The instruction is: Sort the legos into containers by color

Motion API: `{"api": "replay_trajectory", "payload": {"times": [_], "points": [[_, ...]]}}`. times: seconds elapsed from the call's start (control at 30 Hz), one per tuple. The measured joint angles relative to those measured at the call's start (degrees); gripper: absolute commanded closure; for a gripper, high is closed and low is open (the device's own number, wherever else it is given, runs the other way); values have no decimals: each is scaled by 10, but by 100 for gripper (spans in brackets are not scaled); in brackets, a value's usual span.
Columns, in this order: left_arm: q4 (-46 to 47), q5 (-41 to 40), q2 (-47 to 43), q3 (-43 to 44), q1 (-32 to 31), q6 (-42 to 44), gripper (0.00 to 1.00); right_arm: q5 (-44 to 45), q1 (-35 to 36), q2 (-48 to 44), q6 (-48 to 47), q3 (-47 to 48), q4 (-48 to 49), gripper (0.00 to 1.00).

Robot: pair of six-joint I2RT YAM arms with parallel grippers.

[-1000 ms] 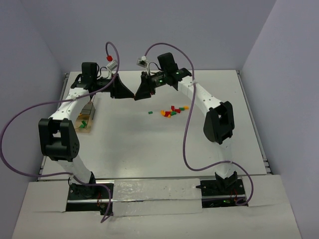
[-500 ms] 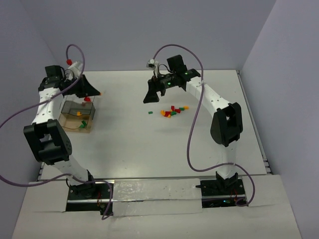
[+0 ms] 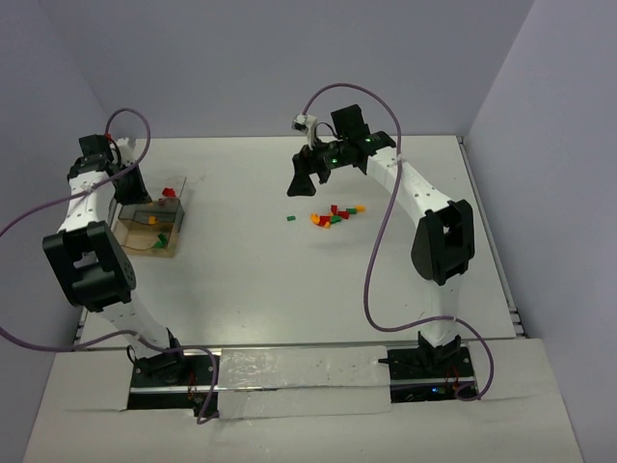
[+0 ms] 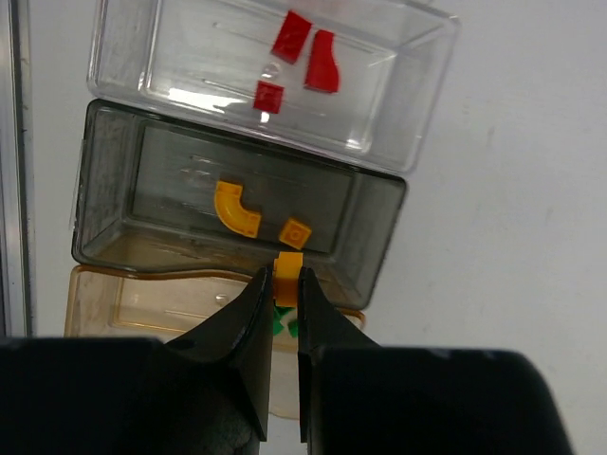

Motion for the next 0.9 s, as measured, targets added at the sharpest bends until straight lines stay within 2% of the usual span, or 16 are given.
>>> {"api": "replay_trajectory", "payload": {"times": [0.17,0.33,0.47,0.57,0.7,0.9], "points": [[3,-34,62,15,0,2,93,7,0,0,-6,0,-2,0],[3,-46,86,21,0,5,71,16,-2,0,-10,0,-4,0],[2,-45,87,23,0,7,58,20,-2,0,-10,0,-5,0],[3,-41,87,26,0,7,55,22,-2,0,-10,-3,-5,0],[2,-29,87,27,0,7,56,25,-2,0,-11,-4,-7,0],[-1,43,53,28,-19,24,55,48,-16,-24,4,-58,8,0]]}}
